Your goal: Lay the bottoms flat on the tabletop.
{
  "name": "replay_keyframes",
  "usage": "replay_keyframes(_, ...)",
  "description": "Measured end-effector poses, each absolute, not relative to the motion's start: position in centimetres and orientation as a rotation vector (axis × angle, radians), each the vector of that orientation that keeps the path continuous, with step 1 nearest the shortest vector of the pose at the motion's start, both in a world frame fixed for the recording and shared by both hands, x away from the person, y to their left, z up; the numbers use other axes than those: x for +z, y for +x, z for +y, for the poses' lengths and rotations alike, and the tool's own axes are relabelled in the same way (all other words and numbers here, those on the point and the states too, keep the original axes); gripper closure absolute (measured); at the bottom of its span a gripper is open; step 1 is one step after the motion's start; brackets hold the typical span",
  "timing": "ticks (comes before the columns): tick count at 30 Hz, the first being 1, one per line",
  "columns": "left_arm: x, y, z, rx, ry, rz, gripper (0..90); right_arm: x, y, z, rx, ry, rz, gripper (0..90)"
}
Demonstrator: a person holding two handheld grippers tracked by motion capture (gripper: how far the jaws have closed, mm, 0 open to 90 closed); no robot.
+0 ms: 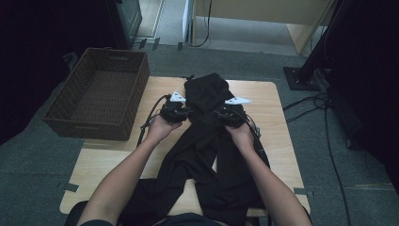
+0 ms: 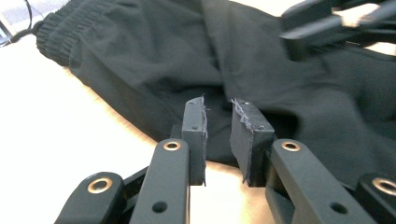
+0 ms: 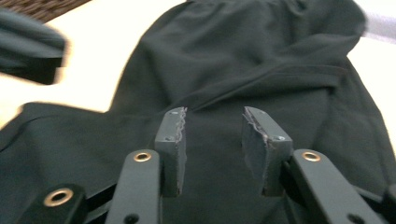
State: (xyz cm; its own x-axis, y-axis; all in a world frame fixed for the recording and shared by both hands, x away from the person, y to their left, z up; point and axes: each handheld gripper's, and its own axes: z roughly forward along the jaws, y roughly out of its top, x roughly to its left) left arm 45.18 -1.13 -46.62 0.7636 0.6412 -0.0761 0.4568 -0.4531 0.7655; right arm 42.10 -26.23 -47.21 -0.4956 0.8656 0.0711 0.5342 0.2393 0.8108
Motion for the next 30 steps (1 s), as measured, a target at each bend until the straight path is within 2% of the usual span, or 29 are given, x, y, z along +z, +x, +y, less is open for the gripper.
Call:
replay_keyframes(7,-49.4,46.8,-2.3,0.247,2.152,0.835,76.6,-48.4,40.5,-24.5,1.190,1.268,2.175,48.6)
replay_keyframes(11,-50.2,47.4,-2.5,0.229,2.124,0.856,76.5,-49.6,39.5,-23.7,1.203,1.267,2.195,46.0)
replay_keyframes(19,-51.3,47.2,-3.3,0.228,2.175,0.822,76.5,-51.4,39.3,-23.0,1.112,1.266,2.225,46.7)
replay_keyframes(24,-51.5,47.3,-3.2,0.220,2.168,0.823,76.7,-52.1,39.3,-23.1,1.103,1.270,2.219,58.5)
replay_keyframes(28,-51.4,47.3,-3.2,0.236,2.182,0.823,78.8,-52.0,39.1,-23.0,1.095,1.260,2.227,79.8)
replay_keyframes(30,-51.4,47.3,-3.1,0.242,2.186,0.826,81.1,-51.7,39.2,-23.0,1.083,1.295,2.246,84.5)
